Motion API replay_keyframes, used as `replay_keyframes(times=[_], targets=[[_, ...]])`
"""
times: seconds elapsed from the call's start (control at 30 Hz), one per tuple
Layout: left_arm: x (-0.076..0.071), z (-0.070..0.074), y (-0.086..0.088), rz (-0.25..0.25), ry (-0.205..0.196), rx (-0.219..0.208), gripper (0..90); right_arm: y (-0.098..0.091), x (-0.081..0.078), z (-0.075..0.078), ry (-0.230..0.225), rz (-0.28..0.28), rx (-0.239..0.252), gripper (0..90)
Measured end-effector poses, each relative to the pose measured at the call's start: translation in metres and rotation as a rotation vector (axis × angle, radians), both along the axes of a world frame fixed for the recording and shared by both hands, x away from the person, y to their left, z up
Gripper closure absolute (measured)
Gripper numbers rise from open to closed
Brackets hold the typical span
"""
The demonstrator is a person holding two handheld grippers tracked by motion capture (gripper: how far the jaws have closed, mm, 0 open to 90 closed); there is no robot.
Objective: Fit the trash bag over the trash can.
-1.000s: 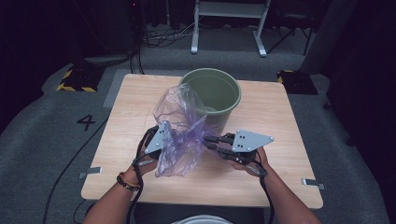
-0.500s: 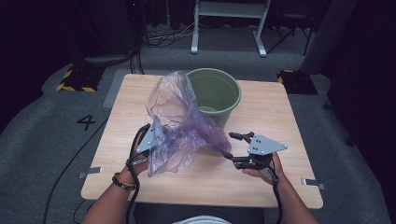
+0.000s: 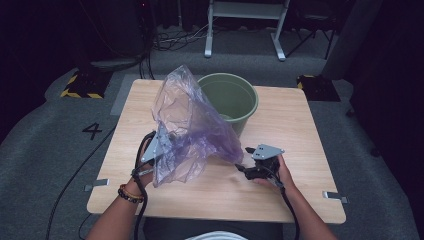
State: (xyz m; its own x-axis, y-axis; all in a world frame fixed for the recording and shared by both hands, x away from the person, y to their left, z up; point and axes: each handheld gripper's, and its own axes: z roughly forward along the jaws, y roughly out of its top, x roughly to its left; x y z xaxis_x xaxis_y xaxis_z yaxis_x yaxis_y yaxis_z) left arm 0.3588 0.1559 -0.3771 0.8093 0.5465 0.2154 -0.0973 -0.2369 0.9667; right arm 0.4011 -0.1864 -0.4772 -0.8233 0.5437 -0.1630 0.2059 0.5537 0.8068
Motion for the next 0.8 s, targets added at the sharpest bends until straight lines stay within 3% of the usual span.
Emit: replay_keyframes(times=[0.17,0.27,0.4,0.5,0.63,0.8], targets=[[-0.001,0.0,0.001,0.0,-0.001,-0.007,89.7,0.012,0.007,-0.004,-0.007,0.004,-0.014,31.6],[0.0,0.0,0.002,-0.006,-0.001,0.01,89.7,0.019,0.009,-0.005,-0.02,0.009,-0.015,47.7],[-0.001,0.0,0.005,-0.003,0.002,-0.022,89.7,0.024,0.012,-0.005,-0.047,0.009,-0.016,76.3],[-0.001,0.0,0.01,-0.012,0.008,-0.035,89.7,0.023,0.01,-0.001,-0.072,0.006,0.014,88.6],[-0.003,0.002,0.016,-0.017,-0.001,-0.026,89.7,0.013,0.003,0.01,-0.116,-0.023,0.068,90.0],[-0.008,0.006,0.021,-0.026,-0.025,-0.032,89.7,-0.001,-0.008,0.034,-0.223,-0.055,0.147,90.0]])
